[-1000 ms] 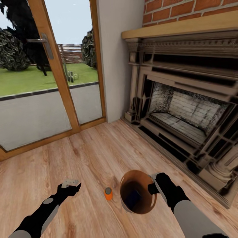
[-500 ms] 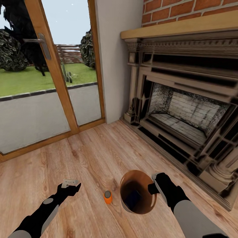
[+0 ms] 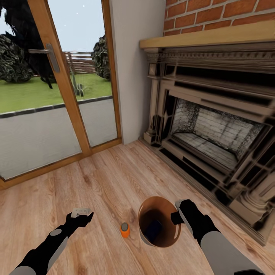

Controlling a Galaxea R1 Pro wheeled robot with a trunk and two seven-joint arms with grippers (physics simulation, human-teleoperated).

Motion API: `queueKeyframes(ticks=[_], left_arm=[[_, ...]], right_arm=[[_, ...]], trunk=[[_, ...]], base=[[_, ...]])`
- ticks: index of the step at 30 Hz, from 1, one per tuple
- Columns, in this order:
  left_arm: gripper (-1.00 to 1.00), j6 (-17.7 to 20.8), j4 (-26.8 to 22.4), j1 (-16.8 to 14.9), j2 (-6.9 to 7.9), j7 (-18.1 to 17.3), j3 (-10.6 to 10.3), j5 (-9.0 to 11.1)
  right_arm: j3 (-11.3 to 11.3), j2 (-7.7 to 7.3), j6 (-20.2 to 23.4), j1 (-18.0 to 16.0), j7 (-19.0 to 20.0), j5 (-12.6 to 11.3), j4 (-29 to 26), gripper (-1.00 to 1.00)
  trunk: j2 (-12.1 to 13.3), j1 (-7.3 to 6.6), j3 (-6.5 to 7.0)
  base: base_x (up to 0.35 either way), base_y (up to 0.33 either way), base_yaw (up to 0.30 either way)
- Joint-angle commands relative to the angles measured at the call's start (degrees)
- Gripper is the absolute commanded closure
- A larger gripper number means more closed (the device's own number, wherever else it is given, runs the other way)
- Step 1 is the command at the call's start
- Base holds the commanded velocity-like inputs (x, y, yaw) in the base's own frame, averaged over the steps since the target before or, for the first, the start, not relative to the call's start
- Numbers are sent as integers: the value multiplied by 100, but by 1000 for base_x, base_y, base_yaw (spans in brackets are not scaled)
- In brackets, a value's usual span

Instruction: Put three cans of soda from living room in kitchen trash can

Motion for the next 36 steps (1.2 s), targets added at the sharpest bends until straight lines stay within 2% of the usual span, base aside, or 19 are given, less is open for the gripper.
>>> queueKeyframes(ticks=[1, 36], left_arm=[[-100, 3, 2, 0, 0, 0, -1, -3], [-100, 16, 1, 0, 0, -10, -2, -7]], right_arm=[[-3, 1, -4, -1, 17, -112, 1, 100], [-3, 1, -4, -1, 17, -112, 2, 100]], trunk=[[41, -23, 19], [1445, -791, 647]], base=[[0, 0, 0], [0, 0, 0]])
